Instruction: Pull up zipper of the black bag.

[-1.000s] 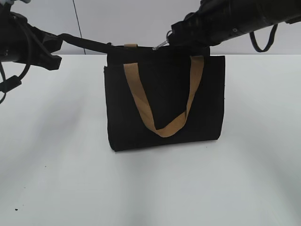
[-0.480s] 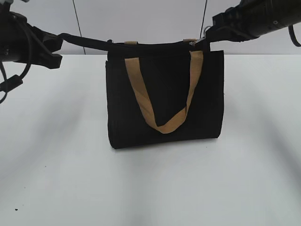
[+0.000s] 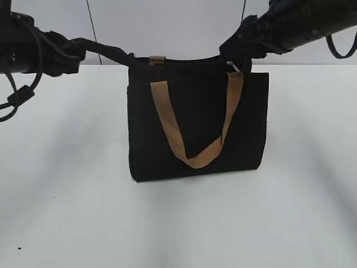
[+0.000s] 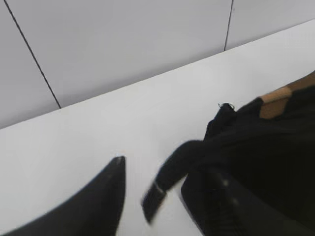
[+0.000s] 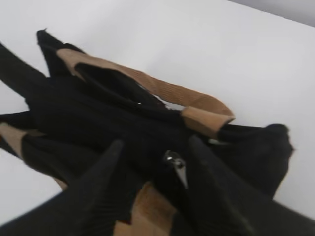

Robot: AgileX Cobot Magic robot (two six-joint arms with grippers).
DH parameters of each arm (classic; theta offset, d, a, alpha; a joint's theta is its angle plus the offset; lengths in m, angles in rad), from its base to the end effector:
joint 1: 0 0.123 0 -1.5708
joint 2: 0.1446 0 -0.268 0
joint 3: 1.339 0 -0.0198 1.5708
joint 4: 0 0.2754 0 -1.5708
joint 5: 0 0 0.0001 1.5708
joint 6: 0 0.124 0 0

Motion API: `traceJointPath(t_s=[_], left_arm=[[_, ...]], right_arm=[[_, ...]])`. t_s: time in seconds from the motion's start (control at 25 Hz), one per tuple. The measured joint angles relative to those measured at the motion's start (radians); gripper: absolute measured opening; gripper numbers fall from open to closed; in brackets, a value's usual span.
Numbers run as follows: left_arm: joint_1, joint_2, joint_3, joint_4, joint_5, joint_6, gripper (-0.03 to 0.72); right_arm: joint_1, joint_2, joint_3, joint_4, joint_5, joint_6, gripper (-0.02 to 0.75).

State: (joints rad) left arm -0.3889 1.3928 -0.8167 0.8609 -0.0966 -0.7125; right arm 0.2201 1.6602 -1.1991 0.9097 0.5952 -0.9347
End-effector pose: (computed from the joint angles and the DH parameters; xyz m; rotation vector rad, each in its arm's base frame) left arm 0.3261 -0.1433 0.2278 0.5748 1.9185 -0.2291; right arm 0.3839 0.1422 0.2243 -0.6118 2.2294 0.5859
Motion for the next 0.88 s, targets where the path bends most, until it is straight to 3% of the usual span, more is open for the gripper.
traceJointPath(t_s=[0.08, 0.2, 0.52, 0.72, 0.88], left_arm=[[-0.020, -0.002, 0.000, -0.065, 0.038, 0.000, 0.468], [-0.052, -0.018, 0.000, -0.161, 0.154, 0.000, 0.547], [-0.167, -0.162, 0.001, -0.321, 0.480, 0.039, 0.542], [-0.207, -0.246, 0.001, -0.526, 0.685, 0.238, 0.515], [-0.210, -0.327, 0.001, -0.620, 0.831, 0.376, 0.510]], right_arm=[[0.009, -0.001, 0.000, 0.002, 0.024, 0.022, 0.520], [0.009, -0.013, 0.000, -0.012, 0.061, 0.081, 0.603], [0.009, -0.131, 0.000, -0.189, 0.184, 0.328, 0.623], [0.009, -0.176, 0.000, -0.396, 0.360, 0.513, 0.621], [0.009, -0.247, 0.012, -0.440, 0.491, 0.561, 0.618]])
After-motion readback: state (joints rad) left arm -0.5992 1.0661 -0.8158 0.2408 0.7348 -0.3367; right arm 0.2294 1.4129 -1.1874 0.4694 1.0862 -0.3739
